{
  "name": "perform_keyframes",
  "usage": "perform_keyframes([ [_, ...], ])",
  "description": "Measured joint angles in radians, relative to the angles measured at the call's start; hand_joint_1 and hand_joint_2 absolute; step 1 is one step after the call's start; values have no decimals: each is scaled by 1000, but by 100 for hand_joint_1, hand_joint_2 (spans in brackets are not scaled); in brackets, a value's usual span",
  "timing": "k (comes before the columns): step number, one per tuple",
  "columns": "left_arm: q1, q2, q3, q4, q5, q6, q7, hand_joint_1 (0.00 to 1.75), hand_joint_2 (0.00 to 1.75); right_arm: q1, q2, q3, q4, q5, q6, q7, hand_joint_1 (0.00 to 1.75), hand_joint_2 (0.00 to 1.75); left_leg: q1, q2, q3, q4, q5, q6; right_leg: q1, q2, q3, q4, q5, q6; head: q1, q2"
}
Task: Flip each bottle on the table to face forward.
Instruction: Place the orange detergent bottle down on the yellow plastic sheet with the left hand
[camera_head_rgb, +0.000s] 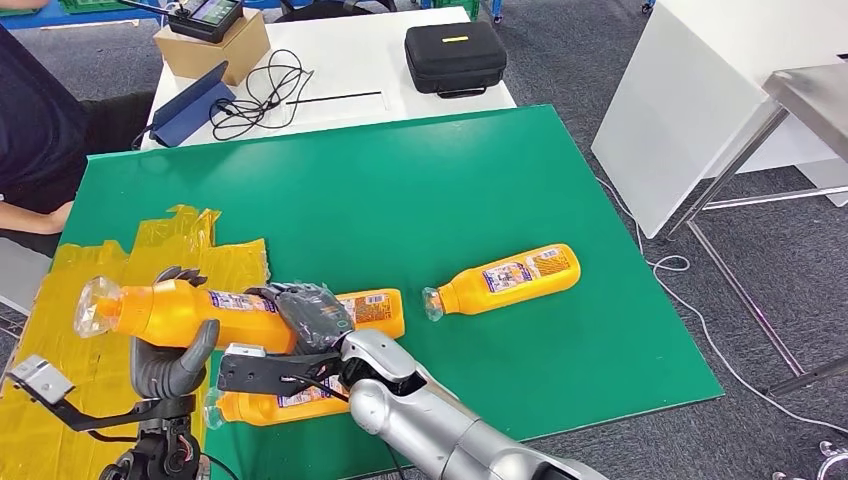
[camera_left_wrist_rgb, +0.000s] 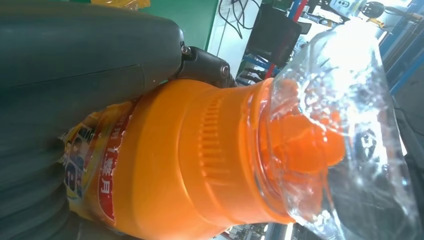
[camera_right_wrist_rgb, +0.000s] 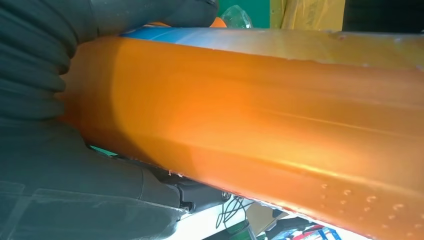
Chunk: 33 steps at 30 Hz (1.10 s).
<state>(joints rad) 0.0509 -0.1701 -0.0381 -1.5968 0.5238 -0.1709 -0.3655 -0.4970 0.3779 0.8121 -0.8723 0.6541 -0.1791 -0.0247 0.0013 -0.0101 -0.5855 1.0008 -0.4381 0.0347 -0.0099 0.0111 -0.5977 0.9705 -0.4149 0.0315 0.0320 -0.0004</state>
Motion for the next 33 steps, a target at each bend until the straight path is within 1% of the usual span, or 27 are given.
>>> perform_keyframes([
  [3,1,0,2,-4,0,0,0,175,175,4,0,-1,-6,3,1,0,172,175,0,0,0,0,0,0,0,0,0,0,0,0,0,0],
  [4,3,-1,3,-6,1,-1,0,175,175,6,0,-2,-8,4,1,0,168,175,0,0,0,0,0,0,0,0,0,0,0,0,0,0],
  [5,5,-1,4,-9,2,-4,1,175,175,8,0,-2,-11,7,1,0,139,175,0,0,0,0,0,0,0,0,0,0,0,0,0,0],
  [7,11,-3,7,-18,8,-10,2,175,175,11,1,-2,-20,13,4,1,54,175,0,0,0,0,0,0,0,0,0,0,0,0,0,0],
  [8,14,-4,9,-22,11,-14,4,175,175,13,1,-2,-25,17,6,1,14,175,0,0,0,0,0,0,0,0,0,0,0,0,0,0],
  [9,17,-5,11,-27,13,-17,4,175,175,15,1,-2,-29,20,7,1,0,131,0,0,0,0,0,0,0,0,0,0,0,0,0,0],
  [12,24,-5,17,-40,19,-22,6,175,175,20,0,-2,-41,31,12,1,0,0,0,0,0,0,0,0,0,0,0,0,0,0,0,0],
  [18,38,-6,24,-61,32,-27,8,175,175,30,-2,-11,-60,30,24,1,0,0,0,0,0,0,0,0,0,0,0,0,0,0,0,0],
  [25,50,-8,34,-83,38,-22,6,175,175,47,-10,-35,-93,-19,39,-21,0,0,0,0,0,0,0,0,0,0,0,0,0,0,0,0],
  [29,57,-12,55,-102,4,6,-9,175,175,69,-24,-62,-149,-79,40,-46,0,0,0,0,0,0,0,0,0,0,0,0,0,0,0,0],
  [33,68,-15,77,-128,-24,21,-17,175,175,95,-45,-92,-228,-111,51,-54,0,0,0,0,0,0,0,0,0,0,0,0,0,0,0,0],
])
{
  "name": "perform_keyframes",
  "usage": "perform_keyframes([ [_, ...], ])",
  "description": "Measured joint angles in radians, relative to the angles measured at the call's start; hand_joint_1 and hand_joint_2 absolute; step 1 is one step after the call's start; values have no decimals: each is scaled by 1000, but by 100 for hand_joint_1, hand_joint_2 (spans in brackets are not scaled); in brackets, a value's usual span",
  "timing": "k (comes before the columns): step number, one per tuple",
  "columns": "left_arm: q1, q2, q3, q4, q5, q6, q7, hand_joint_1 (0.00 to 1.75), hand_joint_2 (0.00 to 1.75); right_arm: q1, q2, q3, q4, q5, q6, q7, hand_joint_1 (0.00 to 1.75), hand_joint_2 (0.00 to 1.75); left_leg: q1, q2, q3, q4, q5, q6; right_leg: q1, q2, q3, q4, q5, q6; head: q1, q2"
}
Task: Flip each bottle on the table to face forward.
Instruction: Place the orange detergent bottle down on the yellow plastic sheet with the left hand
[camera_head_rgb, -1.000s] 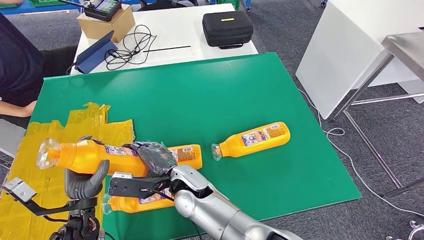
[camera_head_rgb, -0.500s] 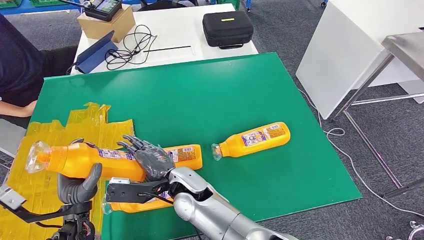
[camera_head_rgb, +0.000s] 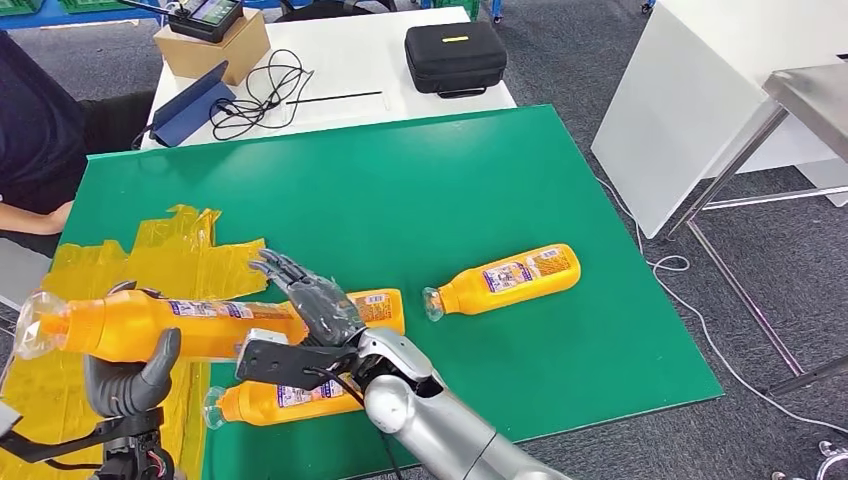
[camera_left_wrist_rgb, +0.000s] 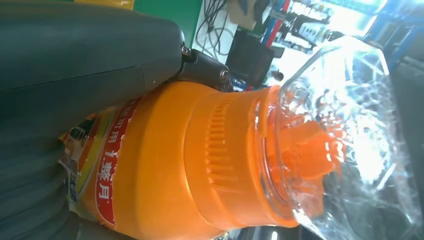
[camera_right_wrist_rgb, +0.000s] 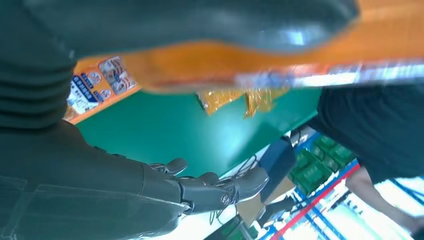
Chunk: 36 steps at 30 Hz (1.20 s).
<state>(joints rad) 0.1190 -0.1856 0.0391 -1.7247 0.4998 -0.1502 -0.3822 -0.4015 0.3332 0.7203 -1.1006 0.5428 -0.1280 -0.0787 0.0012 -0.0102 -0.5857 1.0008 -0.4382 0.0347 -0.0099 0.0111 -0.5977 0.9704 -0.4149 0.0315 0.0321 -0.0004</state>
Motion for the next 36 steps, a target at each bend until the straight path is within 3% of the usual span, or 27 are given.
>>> perform_keyframes([
  [4,1,-2,26,-34,-185,97,-37,175,175,44,-18,-35,-90,-43,3,-18,0,0,0,0,0,0,0,0,0,0,0,0,0,0,0,0],
  [8,-35,5,68,-81,-663,349,-53,175,175,112,-41,-98,-210,-76,20,-32,0,0,0,-1,0,0,0,0,0,-1,0,0,0,0,0,0],
  [13,-147,49,82,-57,-1126,556,36,175,175,202,-61,-184,-349,-133,47,-78,0,0,0,-3,0,0,0,0,0,-2,0,0,0,0,0,0],
  [21,-214,81,72,1,-1206,611,64,175,175,250,-74,-232,-437,-145,56,-89,0,0,0,-1,0,0,0,-1,0,-1,0,0,0,0,0,0],
  [28,-282,103,47,102,-1629,723,257,175,175,273,-84,-241,-470,-194,61,-124,0,0,0,-2,0,0,0,-1,0,-2,-1,0,0,0,0,0],
  [36,-293,104,42,121,-1666,725,271,175,175,274,-86,-241,-471,-198,63,-125,0,0,0,-2,0,0,1,-1,0,-2,0,0,0,0,0,0],
])
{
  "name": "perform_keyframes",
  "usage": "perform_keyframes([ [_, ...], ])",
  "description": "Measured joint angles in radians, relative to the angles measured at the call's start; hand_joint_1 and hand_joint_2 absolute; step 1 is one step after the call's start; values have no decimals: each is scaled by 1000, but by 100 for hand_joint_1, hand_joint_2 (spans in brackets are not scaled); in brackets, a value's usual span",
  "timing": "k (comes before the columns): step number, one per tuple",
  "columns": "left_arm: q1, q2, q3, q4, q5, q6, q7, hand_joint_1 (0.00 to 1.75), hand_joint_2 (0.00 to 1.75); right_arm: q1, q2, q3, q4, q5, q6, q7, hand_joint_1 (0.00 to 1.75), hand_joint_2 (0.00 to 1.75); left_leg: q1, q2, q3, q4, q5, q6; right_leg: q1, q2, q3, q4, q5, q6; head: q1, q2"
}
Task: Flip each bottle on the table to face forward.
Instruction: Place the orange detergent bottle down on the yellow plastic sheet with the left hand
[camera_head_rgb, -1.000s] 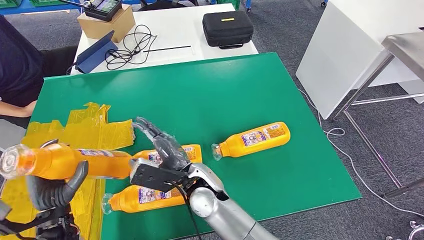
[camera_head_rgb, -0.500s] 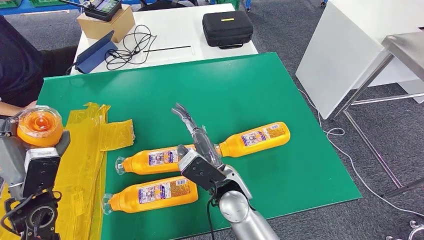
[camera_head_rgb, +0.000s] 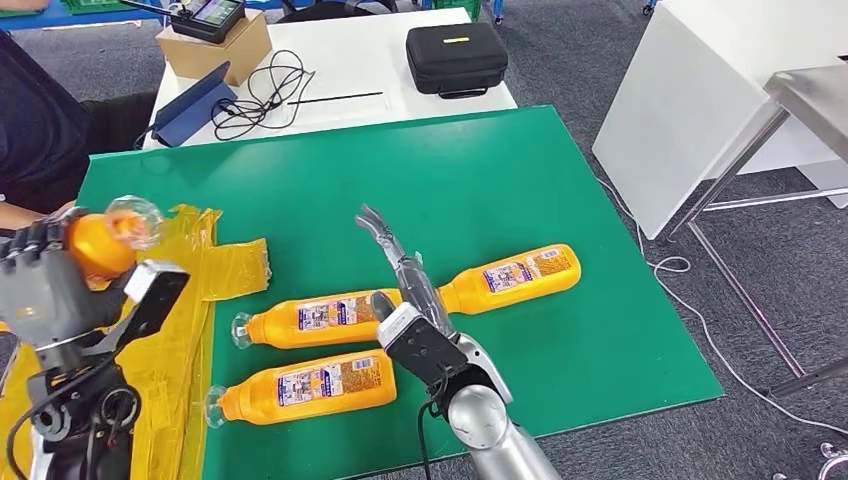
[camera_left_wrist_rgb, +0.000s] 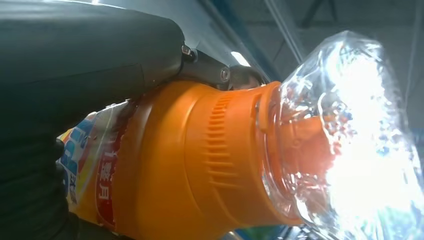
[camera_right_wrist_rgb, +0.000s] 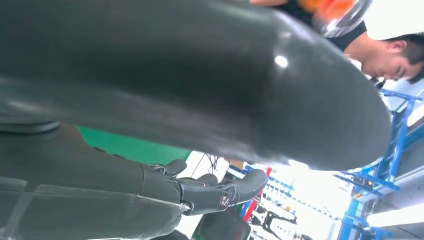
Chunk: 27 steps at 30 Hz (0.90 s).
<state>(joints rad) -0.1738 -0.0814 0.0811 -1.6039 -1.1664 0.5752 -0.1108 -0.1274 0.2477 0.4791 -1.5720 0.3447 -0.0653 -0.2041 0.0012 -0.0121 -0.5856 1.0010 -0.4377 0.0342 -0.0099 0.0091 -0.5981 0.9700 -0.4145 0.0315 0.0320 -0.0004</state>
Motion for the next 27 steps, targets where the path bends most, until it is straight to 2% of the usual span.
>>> perform_keyframes([
  [2,-26,2,-12,43,-47,-1,24,175,175,0,-3,1,0,-6,1,0,0,0,0,0,0,0,0,0,0,0,0,0,0,0,0,0],
  [4,-97,4,-47,170,-131,-3,75,175,175,0,-9,8,0,-25,0,3,0,0,0,-1,0,0,1,0,0,0,0,0,1,1,0,0],
  [8,-340,-17,-182,715,-294,19,194,175,175,-26,-40,57,1,-114,-38,16,0,0,0,-1,-1,0,2,0,-1,0,0,0,2,2,0,0],
  [10,-401,-27,-208,877,-307,21,208,175,175,-30,-54,78,1,-138,-56,19,0,0,0,0,-1,0,2,0,-1,0,0,0,2,2,0,0],
  [15,-444,-28,-225,1019,-319,2,216,175,175,-31,-76,107,6,-167,-84,19,0,0,0,-1,-2,0,2,-1,0,0,-1,0,1,2,0,0],
  [22,-463,-17,-245,1131,-347,-40,263,175,175,-36,-101,138,15,-198,-107,19,0,0,0,-1,-2,0,2,-1,-1,0,0,0,1,2,0,0],
  [23,-465,-11,-248,1143,-350,-47,272,168,175,-37,-103,142,18,-203,-110,19,0,0,0,-1,-2,0,2,-1,-1,0,0,0,1,2,0,0],
  [25,-468,0,-251,1165,-352,-60,285,80,175,-39,-109,149,23,-212,-115,19,0,0,0,-1,-2,0,2,-1,0,0,0,0,1,2,0,0],
  [27,-471,11,-251,1183,-349,-73,290,0,87,-40,-114,155,28,-217,-116,18,0,0,0,-1,-2,0,2,-1,0,0,0,0,1,2,0,0],
])
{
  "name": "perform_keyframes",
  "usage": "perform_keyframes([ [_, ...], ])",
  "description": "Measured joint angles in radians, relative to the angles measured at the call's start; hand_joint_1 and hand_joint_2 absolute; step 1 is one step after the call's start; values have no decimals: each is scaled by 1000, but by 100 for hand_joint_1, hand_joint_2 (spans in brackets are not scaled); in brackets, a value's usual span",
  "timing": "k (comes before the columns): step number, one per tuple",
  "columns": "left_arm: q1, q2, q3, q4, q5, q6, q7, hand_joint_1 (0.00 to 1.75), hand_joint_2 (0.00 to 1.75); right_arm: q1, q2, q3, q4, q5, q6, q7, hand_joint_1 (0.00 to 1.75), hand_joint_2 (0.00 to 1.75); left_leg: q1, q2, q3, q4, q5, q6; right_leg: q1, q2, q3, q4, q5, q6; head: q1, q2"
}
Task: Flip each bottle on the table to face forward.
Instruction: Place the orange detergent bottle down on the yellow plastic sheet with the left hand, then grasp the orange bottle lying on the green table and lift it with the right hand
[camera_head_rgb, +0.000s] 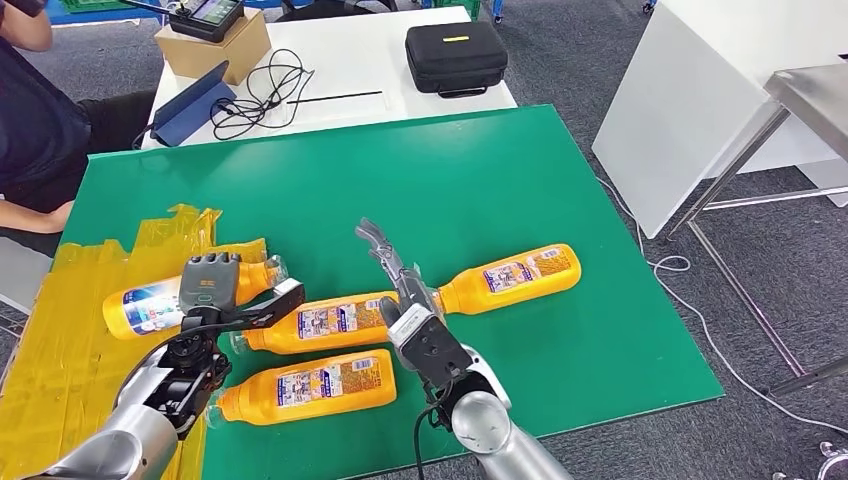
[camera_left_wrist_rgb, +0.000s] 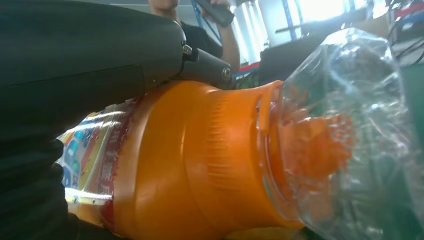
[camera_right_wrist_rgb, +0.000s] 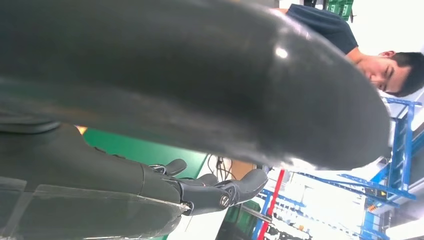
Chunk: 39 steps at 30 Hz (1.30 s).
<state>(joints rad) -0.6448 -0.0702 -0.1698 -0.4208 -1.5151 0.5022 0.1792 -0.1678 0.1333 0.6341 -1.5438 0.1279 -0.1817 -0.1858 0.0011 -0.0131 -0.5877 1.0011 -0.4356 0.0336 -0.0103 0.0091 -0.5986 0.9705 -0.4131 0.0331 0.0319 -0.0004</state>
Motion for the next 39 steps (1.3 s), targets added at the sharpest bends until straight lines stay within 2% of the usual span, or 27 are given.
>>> perform_keyframes([
  [2,-4,11,0,12,3,-12,5,0,0,-1,-5,7,5,-4,0,-1,0,0,0,0,0,0,0,0,0,0,0,0,0,0,0,0],
  [16,-5,50,4,37,21,-24,20,0,0,-2,-15,38,35,-2,29,-2,0,0,0,-2,1,0,1,-1,0,-2,1,0,0,0,0,0],
  [25,21,37,53,-4,126,-11,-137,0,0,-2,-15,44,53,55,67,28,0,0,0,-3,0,0,1,-1,0,-2,1,0,0,0,0,0],
  [30,36,27,67,-33,155,-11,-168,0,0,-1,-16,44,58,61,70,33,0,0,0,-2,0,0,1,-1,0,-2,1,0,0,0,0,0],
  [33,57,17,87,-77,277,-30,-252,0,0,0,-19,44,60,74,76,40,0,0,0,-2,0,0,1,-1,0,-2,1,0,0,0,0,0],
  [37,133,7,104,-245,570,-93,-362,0,0,10,-30,44,66,104,108,61,0,175,0,-2,0,0,1,-1,0,-2,0,0,0,0,0,0],
  [39,176,7,104,-352,721,-117,-378,0,0,15,-36,45,73,125,126,74,0,175,0,-2,-1,0,1,-1,0,-2,0,0,0,0,0,0],
])
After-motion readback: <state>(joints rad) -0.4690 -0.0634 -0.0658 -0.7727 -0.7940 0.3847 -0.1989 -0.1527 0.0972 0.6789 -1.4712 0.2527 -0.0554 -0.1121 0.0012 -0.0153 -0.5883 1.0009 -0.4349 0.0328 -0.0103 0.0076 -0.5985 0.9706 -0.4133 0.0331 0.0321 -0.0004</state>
